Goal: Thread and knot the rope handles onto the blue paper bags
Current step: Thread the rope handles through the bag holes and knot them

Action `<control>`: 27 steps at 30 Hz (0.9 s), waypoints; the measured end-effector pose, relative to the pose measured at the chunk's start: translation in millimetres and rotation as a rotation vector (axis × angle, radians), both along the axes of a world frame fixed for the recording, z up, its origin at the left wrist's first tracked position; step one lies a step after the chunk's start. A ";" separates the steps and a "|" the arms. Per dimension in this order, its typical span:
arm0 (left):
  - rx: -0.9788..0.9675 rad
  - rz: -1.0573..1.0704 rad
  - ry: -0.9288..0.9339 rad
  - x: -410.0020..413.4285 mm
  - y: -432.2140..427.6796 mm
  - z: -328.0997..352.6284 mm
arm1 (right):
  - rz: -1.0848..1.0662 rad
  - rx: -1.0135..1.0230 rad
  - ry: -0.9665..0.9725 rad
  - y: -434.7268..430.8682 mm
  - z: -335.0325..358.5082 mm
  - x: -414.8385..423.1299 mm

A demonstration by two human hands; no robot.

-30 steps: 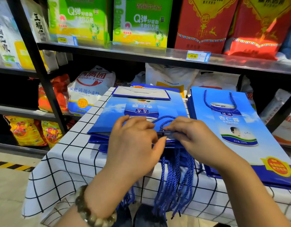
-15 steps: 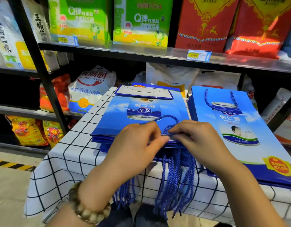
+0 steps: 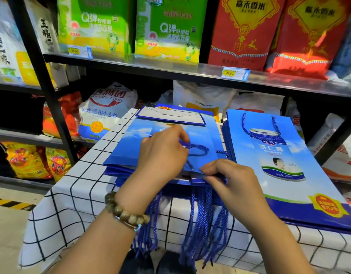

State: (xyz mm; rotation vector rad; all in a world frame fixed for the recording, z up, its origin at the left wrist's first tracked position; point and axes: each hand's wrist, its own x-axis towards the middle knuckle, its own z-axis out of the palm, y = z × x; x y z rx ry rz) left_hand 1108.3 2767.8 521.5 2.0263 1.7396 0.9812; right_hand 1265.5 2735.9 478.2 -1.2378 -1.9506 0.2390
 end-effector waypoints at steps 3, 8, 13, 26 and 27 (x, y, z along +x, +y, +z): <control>0.074 0.048 -0.036 -6.1 3.3 -4.2 | 0.054 0.006 -0.121 -2.0 2.4 -0.4; 0.092 -0.112 0.000 -16.8 -8.2 -13.0 | 0.011 0.225 -0.440 -1.7 0.0 -10.2; 0.294 -0.196 -0.289 -51.3 -26.2 3.1 | -0.046 0.333 -0.243 3.3 2.6 -3.6; 0.315 -0.149 -0.658 -82.7 6.3 -10.7 | 0.055 0.583 0.091 4.8 72.7 11.0; 0.339 -0.146 -0.744 -80.8 5.9 -5.6 | 0.073 0.568 0.168 4.0 74.6 8.5</control>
